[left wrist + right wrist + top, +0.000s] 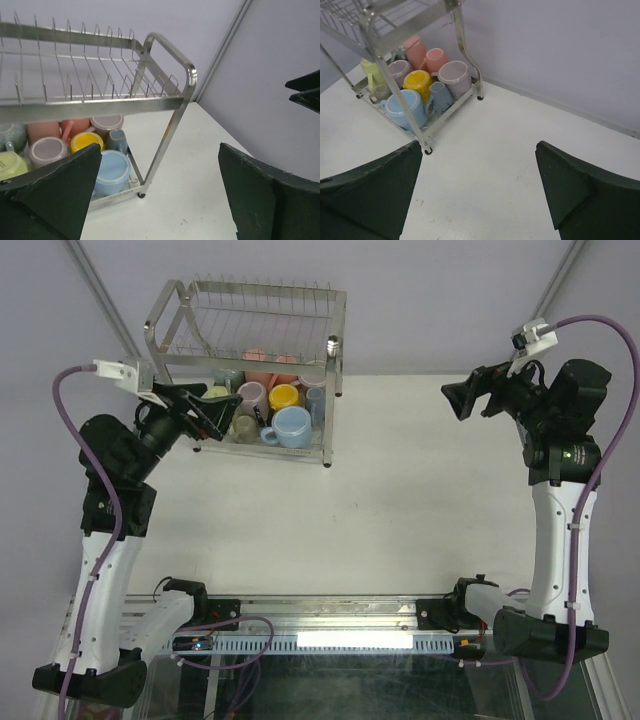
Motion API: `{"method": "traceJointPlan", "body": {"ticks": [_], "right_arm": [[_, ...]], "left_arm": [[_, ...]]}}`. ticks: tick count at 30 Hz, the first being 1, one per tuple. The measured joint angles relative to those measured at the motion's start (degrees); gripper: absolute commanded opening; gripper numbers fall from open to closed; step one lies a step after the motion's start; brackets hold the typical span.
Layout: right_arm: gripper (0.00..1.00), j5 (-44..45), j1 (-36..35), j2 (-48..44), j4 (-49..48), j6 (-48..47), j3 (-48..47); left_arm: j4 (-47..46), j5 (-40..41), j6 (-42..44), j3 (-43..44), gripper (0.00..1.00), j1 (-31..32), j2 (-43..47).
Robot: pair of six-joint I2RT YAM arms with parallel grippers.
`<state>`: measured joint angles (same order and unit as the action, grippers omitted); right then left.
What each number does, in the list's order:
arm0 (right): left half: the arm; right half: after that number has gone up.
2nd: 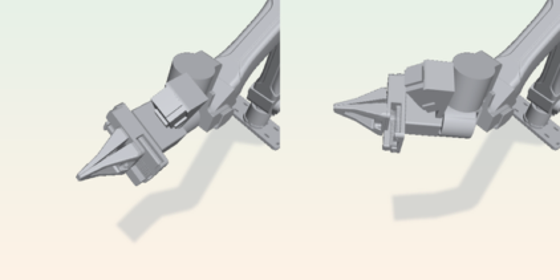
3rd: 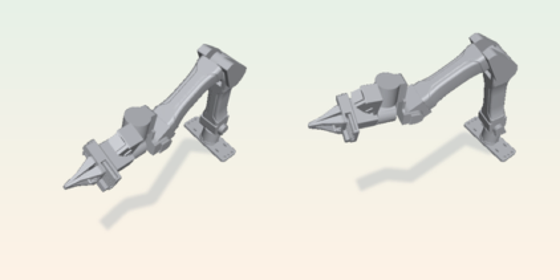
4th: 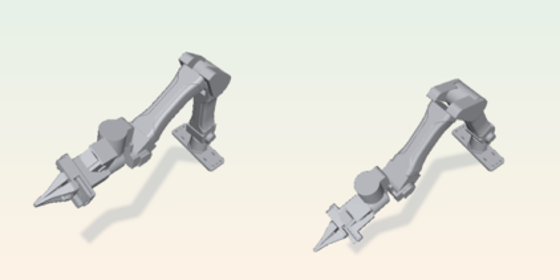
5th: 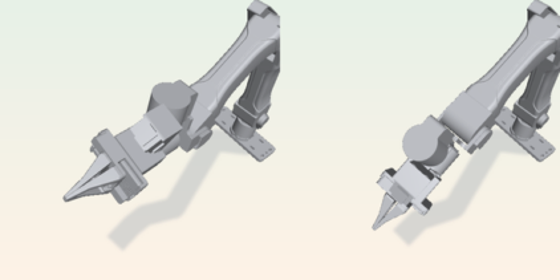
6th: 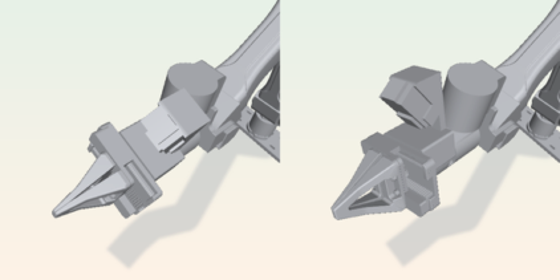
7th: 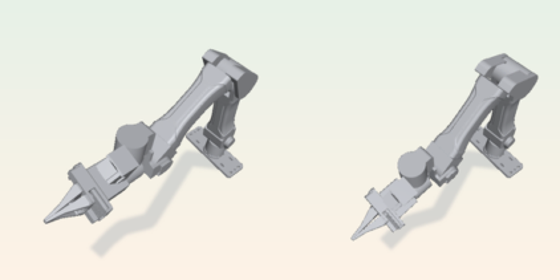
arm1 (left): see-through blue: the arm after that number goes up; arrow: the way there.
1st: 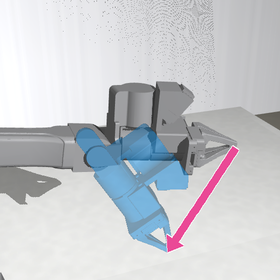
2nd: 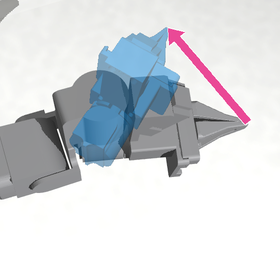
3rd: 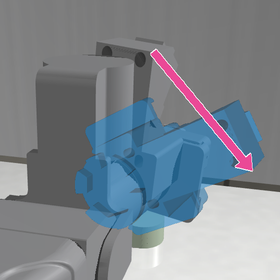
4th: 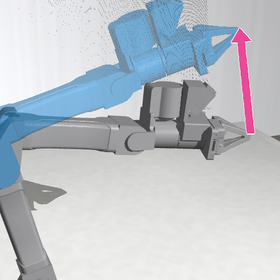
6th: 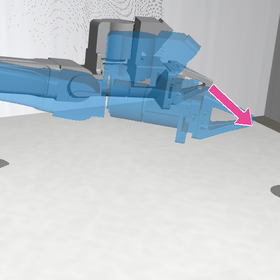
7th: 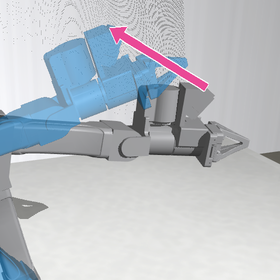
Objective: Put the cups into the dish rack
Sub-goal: Reset both arms
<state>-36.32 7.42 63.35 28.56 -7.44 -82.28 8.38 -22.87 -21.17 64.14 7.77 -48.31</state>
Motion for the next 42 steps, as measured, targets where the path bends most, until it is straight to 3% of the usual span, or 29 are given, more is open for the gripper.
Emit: {"method": "traceJointPlan", "body": {"ticks": [4,8,14,23,34,42], "right_arm": [[0.99,-2.3,0.0,0.0,1.0,2.8,-4.0],[0.99,-2.2,0.0,0.3,0.9,8.7,-5.0],[0.99,1.7,0.1,1.6,2.9,13.8,-6.1],[0.99,4.5,1.3,1.5,5.8,12.3,-10.4],[0.99,-2.1,2.4,1.8,9.1,8.1,-12.0],[0.99,-3.7,3.3,2.4,8.6,11.7,-12.9]], "left_arm": [[6.7,0.5,4.2,9.5,0.99,0.0,-2.8],[9.2,0.0,5.6,13.0,0.99,0.0,-3.7],[7.5,-2.4,3.7,10.7,0.99,0.0,-3.2],[3.3,-5.4,0.1,6.5,0.99,0.0,-3.1],[3.7,-1.1,3.4,6.5,0.99,0.0,-3.1],[2.9,-1.1,3.9,5.2,0.99,0.0,-3.0]]}}
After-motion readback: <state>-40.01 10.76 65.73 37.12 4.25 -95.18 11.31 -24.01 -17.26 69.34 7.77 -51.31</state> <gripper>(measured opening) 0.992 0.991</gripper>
